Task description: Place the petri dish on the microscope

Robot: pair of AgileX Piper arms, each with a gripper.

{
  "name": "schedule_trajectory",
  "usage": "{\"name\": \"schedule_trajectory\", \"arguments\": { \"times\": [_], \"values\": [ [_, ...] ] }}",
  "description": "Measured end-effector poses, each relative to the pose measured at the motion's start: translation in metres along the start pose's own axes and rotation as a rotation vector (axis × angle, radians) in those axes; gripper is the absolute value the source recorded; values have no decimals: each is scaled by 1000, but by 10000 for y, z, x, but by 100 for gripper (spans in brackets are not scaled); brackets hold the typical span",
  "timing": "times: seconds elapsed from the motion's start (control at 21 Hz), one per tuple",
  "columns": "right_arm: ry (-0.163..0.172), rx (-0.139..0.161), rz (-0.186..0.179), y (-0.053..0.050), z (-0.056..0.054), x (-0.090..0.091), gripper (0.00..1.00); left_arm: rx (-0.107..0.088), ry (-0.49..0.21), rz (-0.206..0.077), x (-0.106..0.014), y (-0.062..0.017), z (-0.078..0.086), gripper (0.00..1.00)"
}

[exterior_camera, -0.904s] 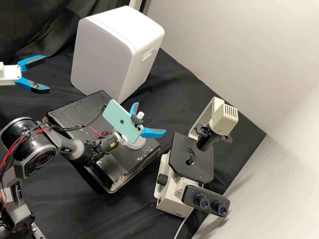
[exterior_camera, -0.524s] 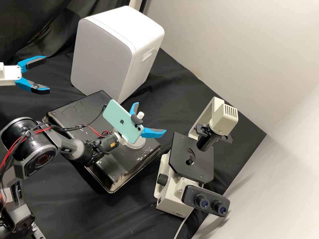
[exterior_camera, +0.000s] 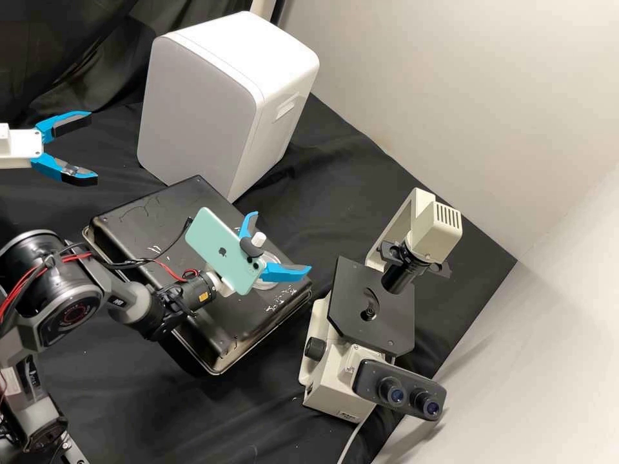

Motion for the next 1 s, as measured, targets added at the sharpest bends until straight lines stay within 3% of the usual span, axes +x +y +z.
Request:
{"name": "schedule_trajectory", "arguments": {
  "times": [0.33, 0.52, 1.0],
  "values": [
    [3, -9, -4, -104, 103, -150, 100, 0, 2, 0, 0, 1, -4, 100],
    [-33, -8, -39, -190, 194, -192, 100, 2, 11, 2, 2, 4, -20, 100],
    [-76, -9, -80, -303, 301, -178, 100, 5, 11, -3, 5, -5, -22, 100]
  ]
}}
